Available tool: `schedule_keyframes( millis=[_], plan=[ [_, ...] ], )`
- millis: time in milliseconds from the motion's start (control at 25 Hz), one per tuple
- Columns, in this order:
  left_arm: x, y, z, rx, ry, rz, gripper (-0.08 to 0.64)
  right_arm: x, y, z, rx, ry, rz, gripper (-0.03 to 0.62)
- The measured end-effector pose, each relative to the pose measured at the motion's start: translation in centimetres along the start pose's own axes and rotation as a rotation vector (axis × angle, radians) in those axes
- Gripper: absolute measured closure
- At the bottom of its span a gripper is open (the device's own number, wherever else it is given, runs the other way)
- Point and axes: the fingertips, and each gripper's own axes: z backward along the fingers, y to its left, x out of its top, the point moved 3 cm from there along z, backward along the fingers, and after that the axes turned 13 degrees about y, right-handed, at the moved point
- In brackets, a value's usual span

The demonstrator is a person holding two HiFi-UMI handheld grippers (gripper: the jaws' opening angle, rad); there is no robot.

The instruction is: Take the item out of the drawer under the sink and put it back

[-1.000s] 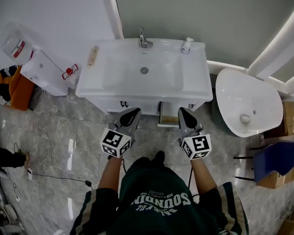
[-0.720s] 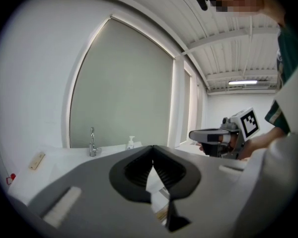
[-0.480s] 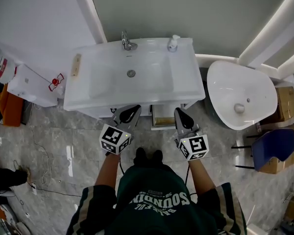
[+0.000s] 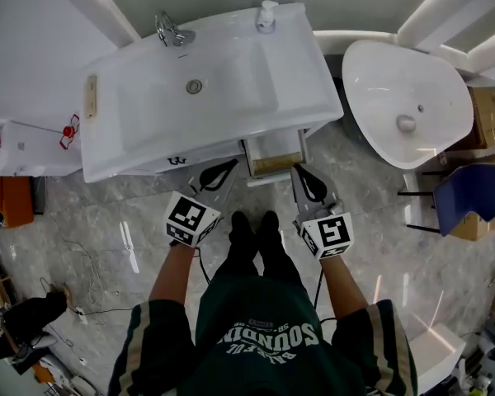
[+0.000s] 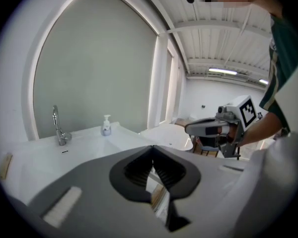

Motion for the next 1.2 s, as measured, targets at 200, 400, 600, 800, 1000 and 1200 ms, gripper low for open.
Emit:
schedule_keyframes(
  millis=[200,400,600,800,1000,1200],
  plan=[
    [-2.2,-1.1,-3.8,-0.081,0.081,-0.048,0.510,-3.7,-1.1,-0.3,-0.020,0.053,-0.026,0.591],
    [-5.0,-2.1,-7.3,-0.147,0.166,-0.072,0.511,-7.1,-2.3,-0.5,-0.045,0.084,-0.087,0.591],
    [-7.4,-2.7,-11.2,-0.178,0.272,-0.167,0.511,-8.8,-2.8,-0.8,-0.061,0.106,-0.115,0.591],
    [-9.6,-3.1,-15.0,-0.230,0.324,-0.155,0.511,-11.5,-3.2,-0.9,-0.075,0.131,-0.162,0.591],
    [-11.6,-3.3,-18.1,-0.261,0.386,-0.153,0.494,-13.7,-3.9,-0.5,-0.090,0.160,-0.195,0.591],
    [-13.4,-3.8,-20.9,-0.286,0.431,-0.189,0.317,-16.0,-4.4,0.0,-0.105,0.220,-0.229,0.591]
  ],
)
